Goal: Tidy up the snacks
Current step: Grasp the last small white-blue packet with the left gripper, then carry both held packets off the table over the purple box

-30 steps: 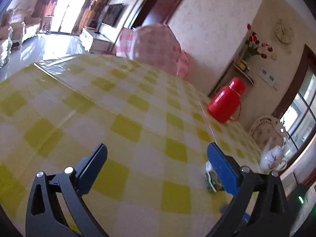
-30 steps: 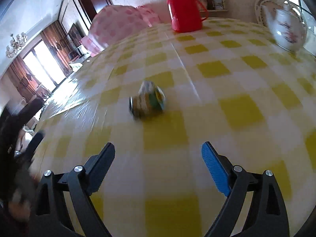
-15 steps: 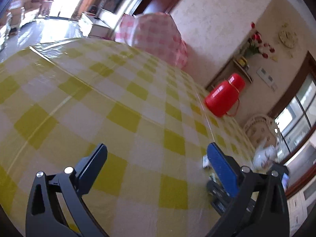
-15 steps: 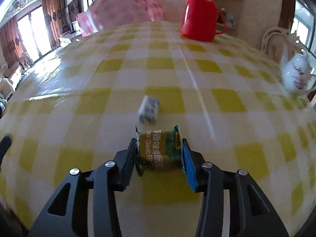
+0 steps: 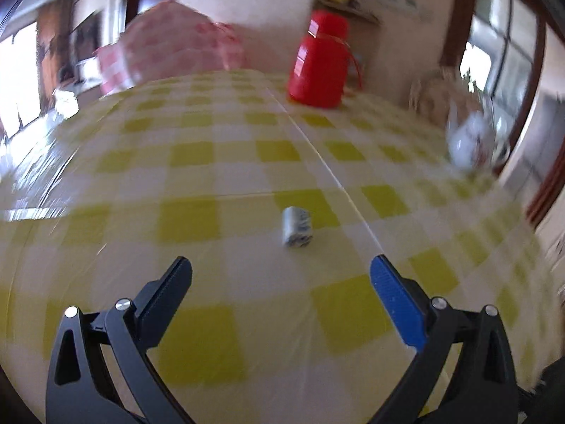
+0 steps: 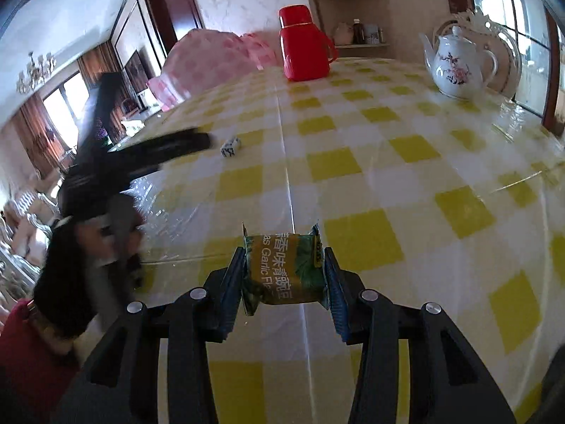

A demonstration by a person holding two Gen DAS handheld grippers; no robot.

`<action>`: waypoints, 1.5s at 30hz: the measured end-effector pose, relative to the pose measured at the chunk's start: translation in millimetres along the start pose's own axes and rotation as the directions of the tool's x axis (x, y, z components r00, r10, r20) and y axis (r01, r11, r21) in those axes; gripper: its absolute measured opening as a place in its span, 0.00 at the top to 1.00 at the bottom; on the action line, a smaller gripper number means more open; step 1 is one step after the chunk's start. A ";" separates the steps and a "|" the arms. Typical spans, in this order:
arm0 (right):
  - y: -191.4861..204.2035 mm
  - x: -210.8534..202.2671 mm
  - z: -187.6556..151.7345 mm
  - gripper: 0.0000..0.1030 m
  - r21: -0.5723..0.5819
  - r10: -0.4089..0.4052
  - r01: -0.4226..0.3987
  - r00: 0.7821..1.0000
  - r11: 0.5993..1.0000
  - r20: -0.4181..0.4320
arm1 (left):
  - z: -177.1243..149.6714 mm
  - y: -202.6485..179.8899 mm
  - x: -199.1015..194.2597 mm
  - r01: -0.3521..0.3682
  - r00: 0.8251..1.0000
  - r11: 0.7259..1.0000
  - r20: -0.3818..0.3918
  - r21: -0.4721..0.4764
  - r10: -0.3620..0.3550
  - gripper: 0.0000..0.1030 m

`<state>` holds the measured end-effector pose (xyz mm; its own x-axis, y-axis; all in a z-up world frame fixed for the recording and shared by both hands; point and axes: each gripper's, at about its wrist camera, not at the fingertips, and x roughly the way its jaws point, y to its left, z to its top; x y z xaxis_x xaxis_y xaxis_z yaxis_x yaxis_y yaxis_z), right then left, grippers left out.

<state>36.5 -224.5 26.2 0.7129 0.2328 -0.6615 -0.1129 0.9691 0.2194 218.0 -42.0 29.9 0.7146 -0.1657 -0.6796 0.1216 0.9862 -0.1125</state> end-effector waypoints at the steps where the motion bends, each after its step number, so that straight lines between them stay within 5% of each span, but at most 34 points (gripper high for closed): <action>1: 1.4 -1.2 0.4 0.58 -0.010 -0.004 0.004 1.000 1.000 0.003 | 6.2 -8.3 11.5 -0.029 0.999 0.999 -0.015 0.038 0.030 0.02; 4: 2.7 -2.6 1.5 0.58 -0.017 -0.004 0.004 1.000 1.000 0.003 | 22.1 -18.2 39.5 -0.055 0.997 0.995 -0.045 0.087 0.059 0.08; 7: 4.1 -2.9 1.3 0.57 -0.021 0.005 -0.005 1.000 1.000 -0.004 | 28.6 -16.8 69.2 -0.048 0.988 0.994 -0.142 0.099 0.062 0.29; 11: 3.1 -2.3 2.1 0.57 -0.023 0.002 -0.002 1.000 1.000 -0.005 | 27.6 -18.7 73.1 -0.032 0.988 0.990 -0.145 0.136 0.051 0.80; 27: -25.1 -1.1 3.1 0.58 0.059 -0.058 0.056 0.998 0.997 0.031 | -40.6 -37.4 -27.7 0.041 0.997 0.988 -0.077 0.152 -0.030 0.80; 45: 9.6 -64.6 -54.1 0.58 0.108 0.032 -0.041 0.996 0.993 0.081 | -132.9 -21.8 -153.0 0.100 0.994 0.991 0.024 0.093 -0.103 0.80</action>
<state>-48.1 -225.8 32.3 0.7625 0.2567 -0.5938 -0.0668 0.9442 0.3224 14.4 -37.8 40.1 0.7149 -0.2661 -0.6466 0.2562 0.9601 -0.1118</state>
